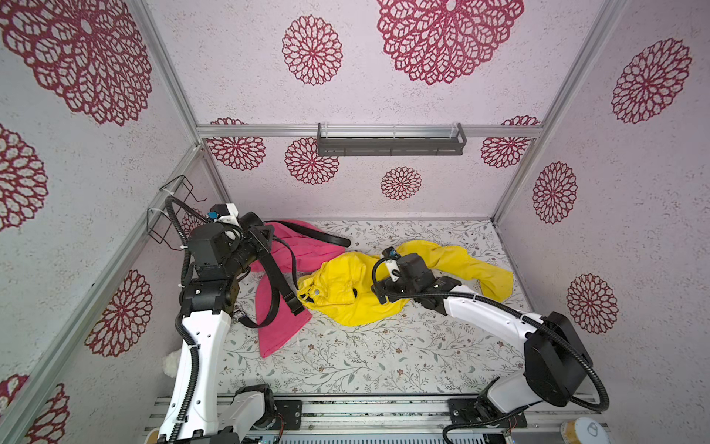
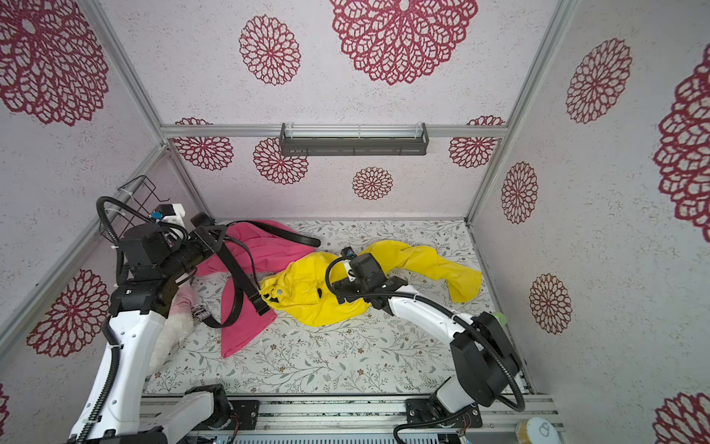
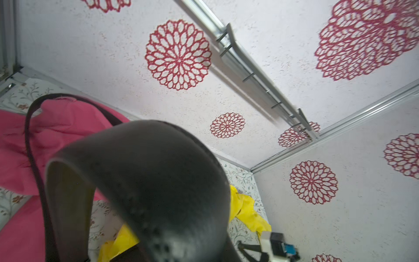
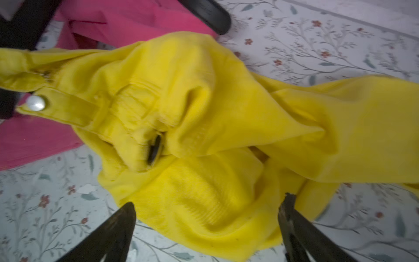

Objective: Remove the belt from the trousers

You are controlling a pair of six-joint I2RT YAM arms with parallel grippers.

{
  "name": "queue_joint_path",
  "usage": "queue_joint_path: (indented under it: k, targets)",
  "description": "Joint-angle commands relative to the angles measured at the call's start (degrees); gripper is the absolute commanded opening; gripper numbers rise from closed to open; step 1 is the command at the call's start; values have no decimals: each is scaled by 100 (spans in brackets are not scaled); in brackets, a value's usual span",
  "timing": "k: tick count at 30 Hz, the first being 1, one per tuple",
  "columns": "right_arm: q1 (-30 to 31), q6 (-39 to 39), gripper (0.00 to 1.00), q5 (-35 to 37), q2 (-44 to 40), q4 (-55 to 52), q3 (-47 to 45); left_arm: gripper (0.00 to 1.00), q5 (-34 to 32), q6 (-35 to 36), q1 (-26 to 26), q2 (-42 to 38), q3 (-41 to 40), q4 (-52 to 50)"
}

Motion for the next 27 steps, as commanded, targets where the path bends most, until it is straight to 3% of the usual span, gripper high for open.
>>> queue_joint_path:
  k: [1, 7, 16, 23, 27]
  targets:
    - [-4, 220, 99, -40, 644, 282, 527, 0, 179, -168, -225, -79, 682, 443]
    - [502, 209, 99, 260, 964, 379, 1114, 0, 175, -380, -540, -8, 1120, 626]
    - [1372, 374, 99, 1375, -259, 1592, -344, 0, -156, -345, -1347, 396, 1620, 737]
    - [1350, 172, 99, 2430, 522, 1415, 166, 0, -239, -369, -1578, 499, 1889, 776]
    - [1107, 142, 99, 2325, 1215, 1632, 735, 0, -234, -523, -1604, 507, 1961, 924]
